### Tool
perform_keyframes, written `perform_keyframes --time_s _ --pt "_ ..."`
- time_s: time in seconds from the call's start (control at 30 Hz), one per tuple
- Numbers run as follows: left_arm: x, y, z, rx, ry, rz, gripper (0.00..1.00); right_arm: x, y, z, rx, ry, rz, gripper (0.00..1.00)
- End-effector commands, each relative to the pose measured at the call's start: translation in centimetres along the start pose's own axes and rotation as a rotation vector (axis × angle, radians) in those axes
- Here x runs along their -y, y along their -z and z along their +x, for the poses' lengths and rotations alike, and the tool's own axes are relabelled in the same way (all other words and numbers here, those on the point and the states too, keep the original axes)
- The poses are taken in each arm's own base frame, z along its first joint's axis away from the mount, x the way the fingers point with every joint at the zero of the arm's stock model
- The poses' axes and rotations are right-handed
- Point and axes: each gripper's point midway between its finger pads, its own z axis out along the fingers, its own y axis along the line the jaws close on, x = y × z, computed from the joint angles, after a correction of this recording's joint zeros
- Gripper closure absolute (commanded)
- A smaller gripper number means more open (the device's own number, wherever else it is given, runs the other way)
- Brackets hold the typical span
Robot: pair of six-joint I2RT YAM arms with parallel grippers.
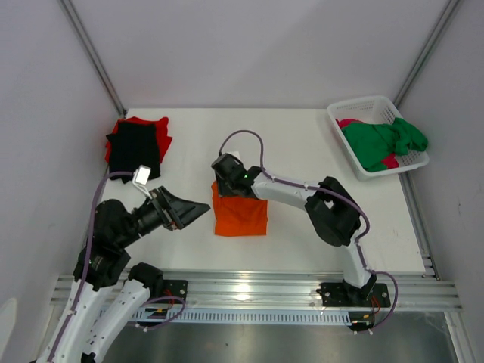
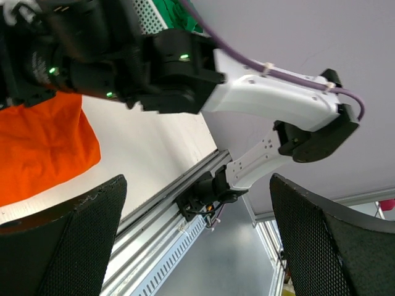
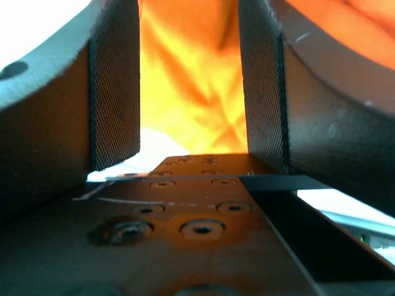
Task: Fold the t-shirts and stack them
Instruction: Smooth out wrinkles on the folded tshirt
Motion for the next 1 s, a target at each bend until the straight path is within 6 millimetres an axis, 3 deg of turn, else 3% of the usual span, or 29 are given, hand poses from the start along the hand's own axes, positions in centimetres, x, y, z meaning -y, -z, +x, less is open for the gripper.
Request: perform_keyframes --time_s 0.0,0.1,0.27,0.63,0.97 --pt "-0.2 -0.5 0.2 -0.003 0.017 0.022 0.01 -1.2 5.7 -7.4 0.210 -0.022 -0.031 0.47" --pt "-0.3 -0.7 0.3 -0.009 0.020 0.027 0.00 -0.9 8.0 -9.2 0.255 -0.044 -0.004 0.47" --pt "-0.4 -1.0 0.3 -0.017 0.019 0.026 0.00 1.6 9.1 -7.7 0.216 -0.074 0.116 0.47" --pt "-0.5 -1.2 0.3 -0.030 0.013 0.018 0.01 5.8 7.4 -3.1 0.084 -0.138 0.276 0.47" --pt "-0.8 -1.1 0.2 -0.026 0.010 -0.002 0.01 7.1 6.1 -0.4 -0.007 -0.190 0.362 0.47"
